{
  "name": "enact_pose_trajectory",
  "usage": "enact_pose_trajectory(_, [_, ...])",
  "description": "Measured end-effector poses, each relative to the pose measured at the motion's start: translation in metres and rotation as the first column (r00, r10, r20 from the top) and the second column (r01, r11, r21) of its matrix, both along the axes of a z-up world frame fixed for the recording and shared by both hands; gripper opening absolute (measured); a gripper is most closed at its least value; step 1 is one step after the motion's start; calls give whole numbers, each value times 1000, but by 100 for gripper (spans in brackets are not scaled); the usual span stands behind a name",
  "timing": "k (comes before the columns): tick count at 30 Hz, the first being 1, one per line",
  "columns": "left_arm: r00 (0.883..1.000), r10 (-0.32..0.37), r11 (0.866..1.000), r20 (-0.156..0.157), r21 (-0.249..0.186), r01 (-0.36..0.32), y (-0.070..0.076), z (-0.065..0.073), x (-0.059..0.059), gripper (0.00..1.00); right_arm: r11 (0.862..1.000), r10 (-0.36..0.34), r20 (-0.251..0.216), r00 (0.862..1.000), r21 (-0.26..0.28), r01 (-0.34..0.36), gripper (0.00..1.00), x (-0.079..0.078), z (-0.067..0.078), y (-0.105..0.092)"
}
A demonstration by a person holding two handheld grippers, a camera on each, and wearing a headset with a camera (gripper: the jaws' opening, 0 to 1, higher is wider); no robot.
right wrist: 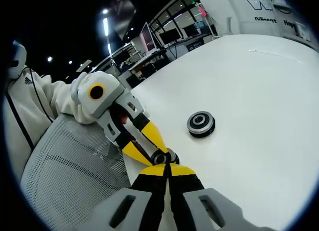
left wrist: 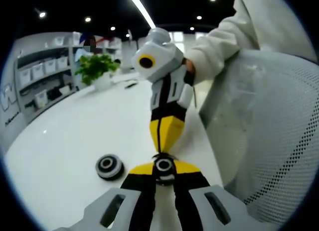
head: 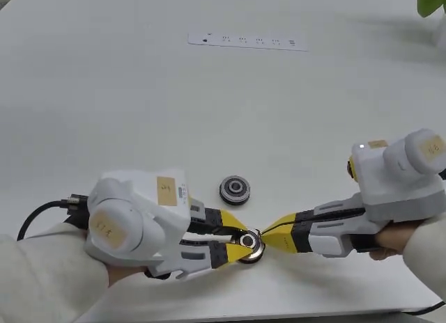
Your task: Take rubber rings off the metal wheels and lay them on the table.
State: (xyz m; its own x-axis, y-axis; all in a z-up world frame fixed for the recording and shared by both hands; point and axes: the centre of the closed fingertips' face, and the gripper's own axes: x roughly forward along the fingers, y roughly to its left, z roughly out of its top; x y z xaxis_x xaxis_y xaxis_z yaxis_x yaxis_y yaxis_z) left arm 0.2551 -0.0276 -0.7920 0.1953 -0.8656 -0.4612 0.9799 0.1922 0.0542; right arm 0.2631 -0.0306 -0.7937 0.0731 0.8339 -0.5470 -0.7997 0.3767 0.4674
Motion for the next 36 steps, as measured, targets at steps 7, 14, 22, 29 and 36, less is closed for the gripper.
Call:
enact_pose_trajectory(7, [1000,-1,1000,1,1,1,0,0,0,13,1000,-1,-6,1000,9,1,0,-1,1,1])
enact_pose_trajectory(14, [1000,0,1000,1,1,0,0,0,0,13,1000,4,-7,1000,18,-3,0,-2,2,2])
enact_pose_trajectory(22, [1000,1,1000,0,1,-1,0,0,-1,13,1000,14,9,1000,15,-14,0,-2,2,2])
enact_pose_trajectory(29, [1000,0,1000,0,1,0,0,0,-1,13,1000,22,18,1000,15,-23,0,-2,3,2])
enact_pose_trajectory(36, [1000,0,1000,0,1,0,0,0,-1,13,1000,26,23,999,14,-26,0,-2,3,2])
